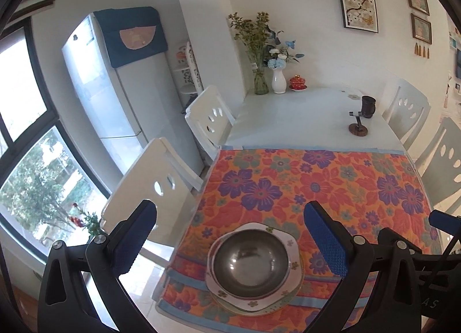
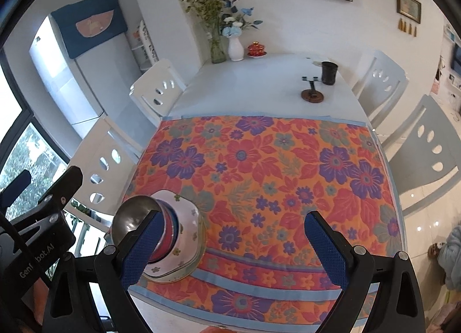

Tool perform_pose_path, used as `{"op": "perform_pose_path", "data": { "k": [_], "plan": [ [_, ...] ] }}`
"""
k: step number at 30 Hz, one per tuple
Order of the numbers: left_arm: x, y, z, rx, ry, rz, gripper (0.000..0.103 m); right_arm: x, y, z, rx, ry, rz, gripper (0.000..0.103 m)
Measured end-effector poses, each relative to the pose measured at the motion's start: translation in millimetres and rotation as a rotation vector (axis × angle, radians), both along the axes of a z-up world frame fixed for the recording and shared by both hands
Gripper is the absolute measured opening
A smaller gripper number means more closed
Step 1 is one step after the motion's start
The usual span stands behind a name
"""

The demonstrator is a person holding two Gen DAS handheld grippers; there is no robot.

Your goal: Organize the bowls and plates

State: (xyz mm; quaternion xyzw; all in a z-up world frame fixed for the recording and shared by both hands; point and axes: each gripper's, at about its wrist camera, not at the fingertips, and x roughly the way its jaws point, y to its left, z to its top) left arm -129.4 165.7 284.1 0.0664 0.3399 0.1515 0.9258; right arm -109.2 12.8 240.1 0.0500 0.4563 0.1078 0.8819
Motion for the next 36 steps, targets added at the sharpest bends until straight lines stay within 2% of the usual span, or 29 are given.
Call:
{"op": "perform_pose_path", "data": {
  "k": [8,17,25,31,36],
  "plan": [
    [10.4,28.9,-0.6,-0.007,0.007,-0.009,0.102,9.7,23.3,-0.3,0.006,-0.004,-0.019,0.097],
    [19.0,61.0,-12.6,0.010,0.040,-0.058,0.102,14.6,58.7,-14.9,0.006,0.032,-0.052,0.097],
    [28.9,87.7,-38.6,0.005,0.115,-0.104,0.102,13.3,86.0,-41.2,0.017,0.083,-0.100,0.097],
    [32.3,98.4,-47.9,0.031,0.136,-0.140,0.102,12.6,95.4,-61.7,0.041,0.131,-0.159,0.097],
    [32.8,106.7,-51.3,0.026,0.144,-0.158,0.102,11.2,104.0,-64.8,0.033,0.143,-0.179,0.097]
  ]
}}
